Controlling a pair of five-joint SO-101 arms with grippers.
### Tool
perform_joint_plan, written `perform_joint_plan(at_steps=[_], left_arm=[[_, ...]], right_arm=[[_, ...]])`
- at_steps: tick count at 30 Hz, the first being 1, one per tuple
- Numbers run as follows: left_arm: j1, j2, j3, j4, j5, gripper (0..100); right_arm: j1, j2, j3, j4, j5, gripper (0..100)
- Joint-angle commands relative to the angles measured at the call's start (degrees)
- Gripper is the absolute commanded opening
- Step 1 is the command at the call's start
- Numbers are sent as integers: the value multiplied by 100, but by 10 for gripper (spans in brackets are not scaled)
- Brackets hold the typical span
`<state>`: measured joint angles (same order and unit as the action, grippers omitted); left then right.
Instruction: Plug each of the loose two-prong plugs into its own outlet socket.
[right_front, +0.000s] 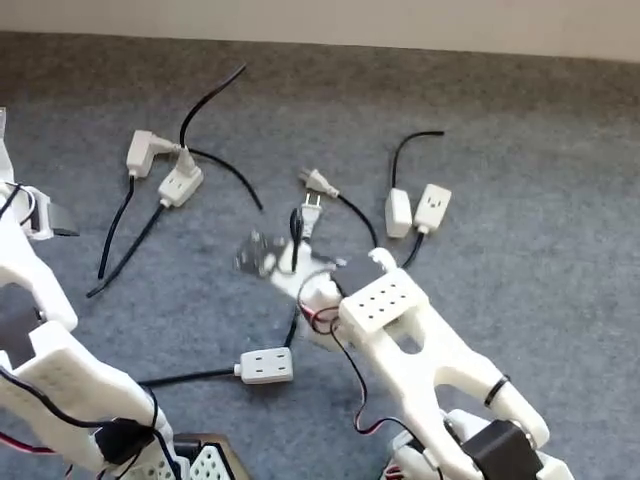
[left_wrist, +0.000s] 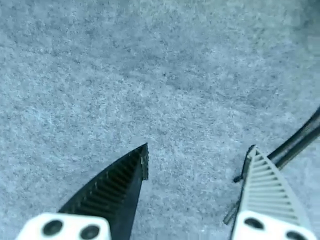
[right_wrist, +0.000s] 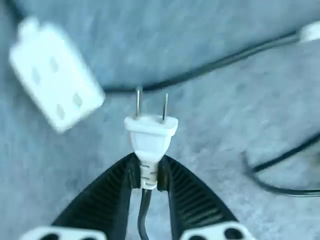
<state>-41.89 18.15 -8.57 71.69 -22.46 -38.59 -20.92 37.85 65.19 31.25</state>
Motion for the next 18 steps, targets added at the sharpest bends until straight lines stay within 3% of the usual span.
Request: perform_joint_plan(at_steps=[1, 5, 8, 15, 18], left_arm=[[716, -708, -558, 879, -35, 309], [1525, -1947, -541, 1116, 545, 342], [1947, -2993, 251, 862, 695, 401], [2229, -5745, 4664, -1996, 703, 418], [2281, -6976, 6149, -2673, 695, 418]], right_arm=[[-57, -180, -796, -611, -993, 7], [-251, -242, -295, -1798, -1345, 7], [-286, -242, 92, -2519, -1565, 7], [-435, -251, 391, -2677, -1574, 7], [-444, -251, 391, -2695, -1609, 7]])
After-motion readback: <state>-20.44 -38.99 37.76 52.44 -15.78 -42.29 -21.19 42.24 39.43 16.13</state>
